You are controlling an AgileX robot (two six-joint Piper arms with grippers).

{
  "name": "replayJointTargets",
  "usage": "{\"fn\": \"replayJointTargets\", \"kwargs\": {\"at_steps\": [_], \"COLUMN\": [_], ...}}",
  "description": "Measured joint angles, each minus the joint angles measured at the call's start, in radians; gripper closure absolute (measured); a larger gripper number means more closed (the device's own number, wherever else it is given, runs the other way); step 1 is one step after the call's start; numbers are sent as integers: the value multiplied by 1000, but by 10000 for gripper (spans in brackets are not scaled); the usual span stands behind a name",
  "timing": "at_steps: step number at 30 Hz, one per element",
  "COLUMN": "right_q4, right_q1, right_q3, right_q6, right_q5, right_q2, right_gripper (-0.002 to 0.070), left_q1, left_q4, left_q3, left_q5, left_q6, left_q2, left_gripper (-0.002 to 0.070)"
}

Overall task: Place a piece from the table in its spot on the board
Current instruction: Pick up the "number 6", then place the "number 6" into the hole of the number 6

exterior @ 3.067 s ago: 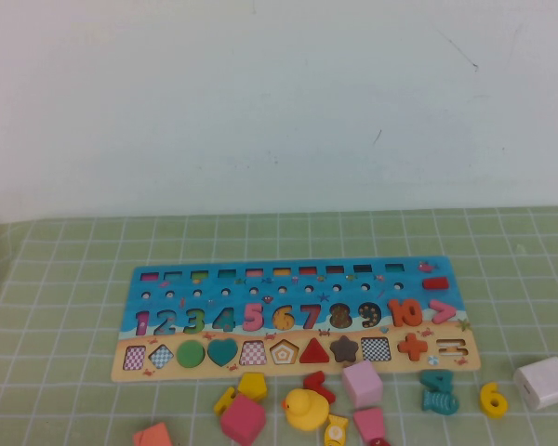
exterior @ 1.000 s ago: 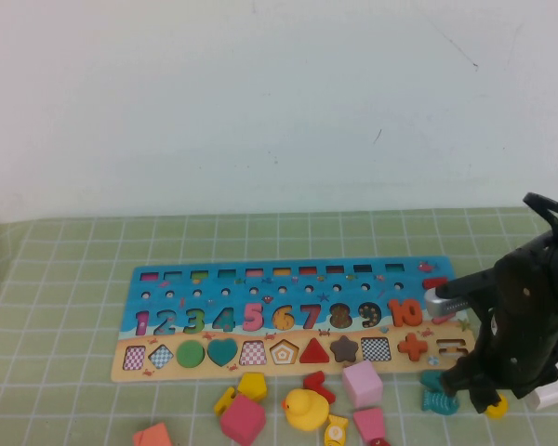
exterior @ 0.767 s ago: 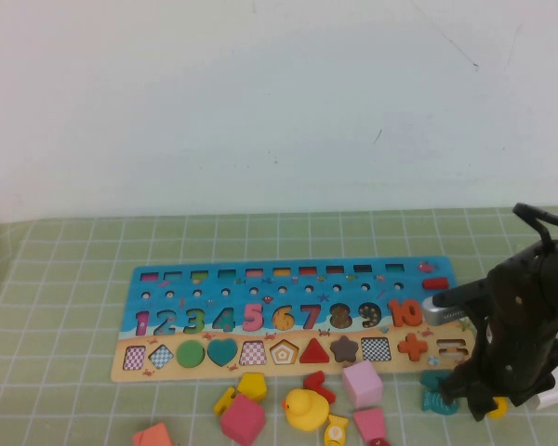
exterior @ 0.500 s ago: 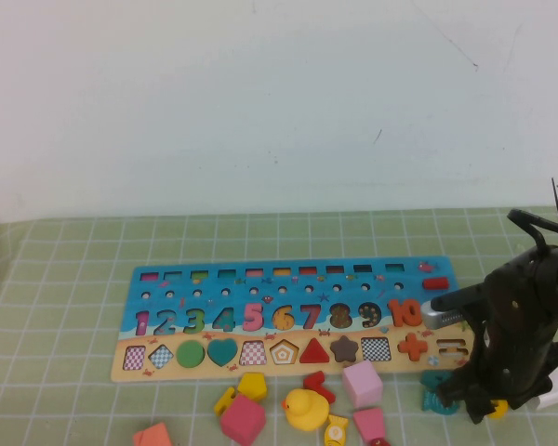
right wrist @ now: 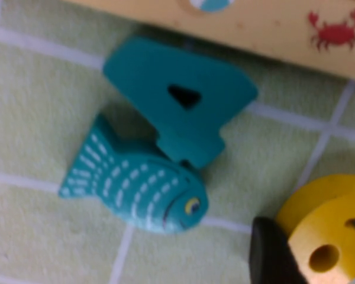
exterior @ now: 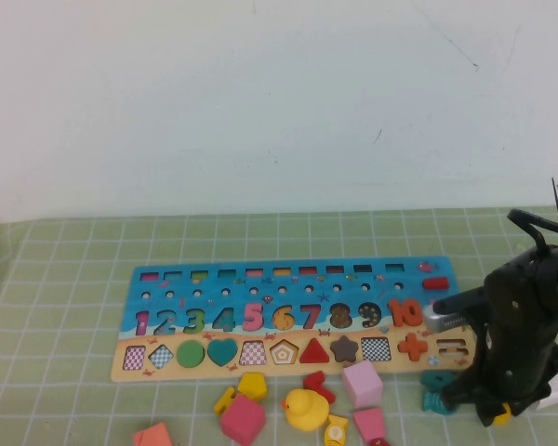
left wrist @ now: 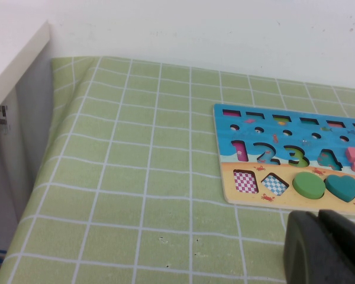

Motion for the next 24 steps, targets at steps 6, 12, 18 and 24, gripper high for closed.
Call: {"fn": "replayJointTargets", "kwargs": {"at_steps": [6,12,18,24], "right_q4": [0,54,290,353], "right_q1": [0,0,21,125], "right_q3": [0,-46,-157,-297], "right_q6": [-32,-74,-331,-392], "right_q5": [73,183,320,332], "right_q2": [-45,-139,-151,-131], "right_gripper": [402,402,402,402], "left_q1": [0,0,0,0], "left_q4": [0,0,0,0], "left_q3": [0,0,0,0], "left_q5": [0,0,0,0], "left_q6": [0,0,0,0], "left_q2": [0,0,0,0], "left_gripper": [676,676,676,676]}}
